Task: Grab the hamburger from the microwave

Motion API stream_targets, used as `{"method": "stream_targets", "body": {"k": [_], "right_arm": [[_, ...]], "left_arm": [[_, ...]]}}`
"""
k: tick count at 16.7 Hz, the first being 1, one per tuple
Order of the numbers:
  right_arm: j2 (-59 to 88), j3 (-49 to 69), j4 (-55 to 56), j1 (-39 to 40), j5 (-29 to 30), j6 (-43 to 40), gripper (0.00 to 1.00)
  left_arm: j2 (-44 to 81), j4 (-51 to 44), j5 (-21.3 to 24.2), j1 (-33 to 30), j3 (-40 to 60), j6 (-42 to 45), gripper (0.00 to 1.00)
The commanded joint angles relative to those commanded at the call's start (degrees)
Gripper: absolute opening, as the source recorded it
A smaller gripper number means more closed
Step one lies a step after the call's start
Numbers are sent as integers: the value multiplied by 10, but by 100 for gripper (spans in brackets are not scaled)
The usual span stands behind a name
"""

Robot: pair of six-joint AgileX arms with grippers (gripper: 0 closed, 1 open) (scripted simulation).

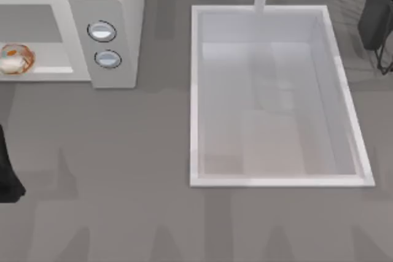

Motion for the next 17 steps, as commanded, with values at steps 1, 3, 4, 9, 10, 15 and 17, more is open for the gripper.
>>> {"method": "stream_targets", "body": {"k": [1, 3, 4, 9, 10, 15, 17], "right_arm": [[0, 0, 0, 0, 0, 0, 100], [0, 0, 0, 0, 0, 0, 100], [0, 0, 0, 0, 0, 0, 100], [0, 0, 0, 0, 0, 0, 100], [0, 0, 0, 0, 0, 0, 100], [0, 0, 0, 0, 0, 0, 100], [0, 0, 0, 0, 0, 0, 100]], "left_arm": [[0, 0, 0, 0, 0, 0, 100], [0, 0, 0, 0, 0, 0, 100], [0, 0, 0, 0, 0, 0, 100], [88, 52, 8, 6, 38, 3, 100], [124, 72, 10, 8, 52, 4, 100], [378, 205, 30, 24, 147, 12, 100], [504, 268, 39, 31, 192, 15, 100]]}}
